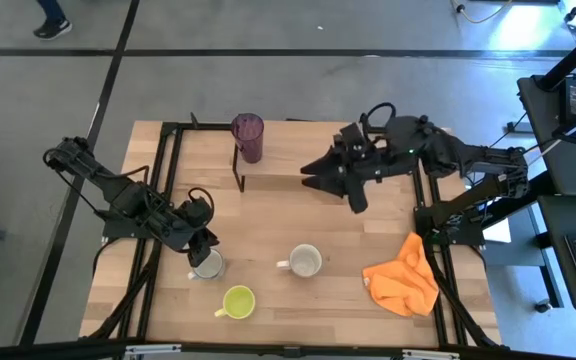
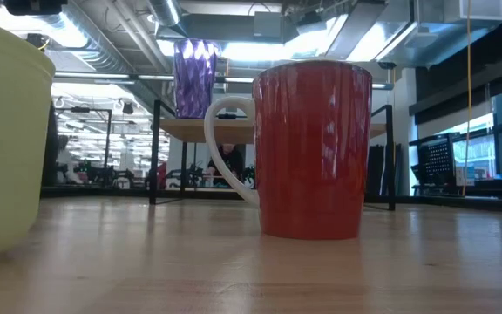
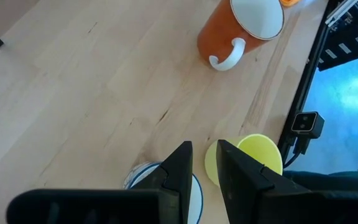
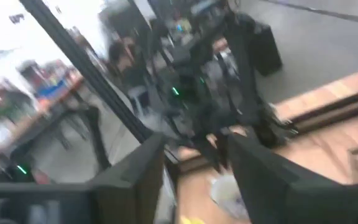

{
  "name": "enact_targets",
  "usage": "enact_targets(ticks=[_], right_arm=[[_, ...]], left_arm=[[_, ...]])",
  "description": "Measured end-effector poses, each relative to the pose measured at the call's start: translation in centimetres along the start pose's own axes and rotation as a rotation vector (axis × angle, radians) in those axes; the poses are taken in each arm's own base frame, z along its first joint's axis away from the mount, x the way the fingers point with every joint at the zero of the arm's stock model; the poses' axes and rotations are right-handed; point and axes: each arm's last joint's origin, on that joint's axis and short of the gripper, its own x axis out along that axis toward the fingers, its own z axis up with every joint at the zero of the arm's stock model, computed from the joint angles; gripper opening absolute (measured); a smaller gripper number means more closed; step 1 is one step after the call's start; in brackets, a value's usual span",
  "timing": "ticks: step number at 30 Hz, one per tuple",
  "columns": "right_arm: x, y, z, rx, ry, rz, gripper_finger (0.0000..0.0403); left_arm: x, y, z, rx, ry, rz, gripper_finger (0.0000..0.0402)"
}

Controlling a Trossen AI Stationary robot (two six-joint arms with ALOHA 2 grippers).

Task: Stack small to large cups/mugs on shelf
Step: Put the orange mug on the shelf

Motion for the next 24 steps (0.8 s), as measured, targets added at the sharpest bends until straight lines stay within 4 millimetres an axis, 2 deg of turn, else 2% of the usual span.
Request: enact_targets(ticks=[4,9,15,21,24], right_arm=[[-0.1,-0.4,-1.1,-0.082,0.109,-0.050,0.0122],[-0.4,-1.3,-2.4,-0.101,0.238,-0.166,0.0105],[-1.3,-2.7,-3.9,-0.058,0.379,-0.378,0.0118],[-2.3,-3.4,-5.3,0.095,0.509,-0.512,0.0150],[-2.4,-3.1,-5.9,0.179,0.541,-0.548,0.0162]], left_arm=[[0.0,0.0,0.0,0.000,0.000,0.000,0.0067],[0.0,0.0,0.0,0.001,0.000,0.000,0.0067],[0.0,0.0,0.0,0.000,0.001,0.002,0.0067],[0.0,0.0,-0.1,-0.019,0.014,-0.002,0.0067],[0.0,0.1,-0.1,-0.017,0.023,0.006,0.0067]])
